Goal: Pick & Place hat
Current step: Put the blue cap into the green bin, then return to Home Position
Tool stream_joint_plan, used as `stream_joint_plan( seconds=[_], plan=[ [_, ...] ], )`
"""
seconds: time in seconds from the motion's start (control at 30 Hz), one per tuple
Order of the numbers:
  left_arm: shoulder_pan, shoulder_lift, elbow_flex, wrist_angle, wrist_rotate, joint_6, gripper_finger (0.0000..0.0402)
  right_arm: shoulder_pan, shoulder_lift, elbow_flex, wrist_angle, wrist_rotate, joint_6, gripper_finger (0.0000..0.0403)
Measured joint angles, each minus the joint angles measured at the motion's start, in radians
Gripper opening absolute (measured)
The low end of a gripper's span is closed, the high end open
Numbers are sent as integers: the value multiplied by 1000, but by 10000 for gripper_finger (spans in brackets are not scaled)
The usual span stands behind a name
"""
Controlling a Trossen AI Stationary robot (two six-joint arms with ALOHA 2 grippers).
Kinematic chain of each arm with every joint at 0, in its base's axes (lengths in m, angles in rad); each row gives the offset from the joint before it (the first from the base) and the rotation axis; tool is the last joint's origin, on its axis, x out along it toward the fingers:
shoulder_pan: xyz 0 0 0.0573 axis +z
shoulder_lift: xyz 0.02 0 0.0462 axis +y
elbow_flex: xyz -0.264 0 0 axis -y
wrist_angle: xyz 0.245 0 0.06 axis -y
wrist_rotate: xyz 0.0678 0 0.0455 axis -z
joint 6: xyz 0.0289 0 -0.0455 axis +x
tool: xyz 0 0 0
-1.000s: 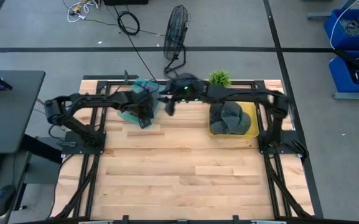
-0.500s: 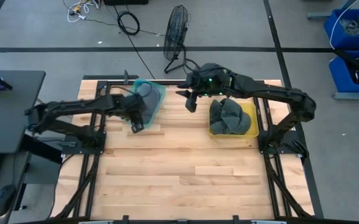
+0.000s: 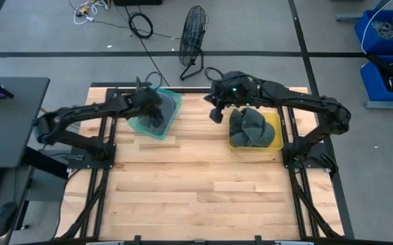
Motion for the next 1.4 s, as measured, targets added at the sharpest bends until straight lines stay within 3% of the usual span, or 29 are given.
stream_joint_plan(
  seconds=[0.27,0.47,0.73,1.0,1.17,1.3,1.4],
  plan=[
    [84,251,3,80,2,4,177,0,-44,0,-49,35,-4,10],
    [59,194,-2,51,3,25,177,0,-56,0,-105,37,0,7],
    [-30,-163,56,-157,-36,-12,177,0,-152,0,-159,57,27,3],
    [-55,-659,37,-203,-58,-74,177,0,-376,-63,-216,41,24,3],
    [-81,-962,-119,-120,63,-79,177,1,-574,-320,-39,-10,27,2],
    [-94,-1157,-284,64,209,-74,177,0,-743,-612,210,-35,31,3],
    [-95,-1254,-402,197,231,-78,177,0,-850,-836,405,-92,17,4]
  ],
)
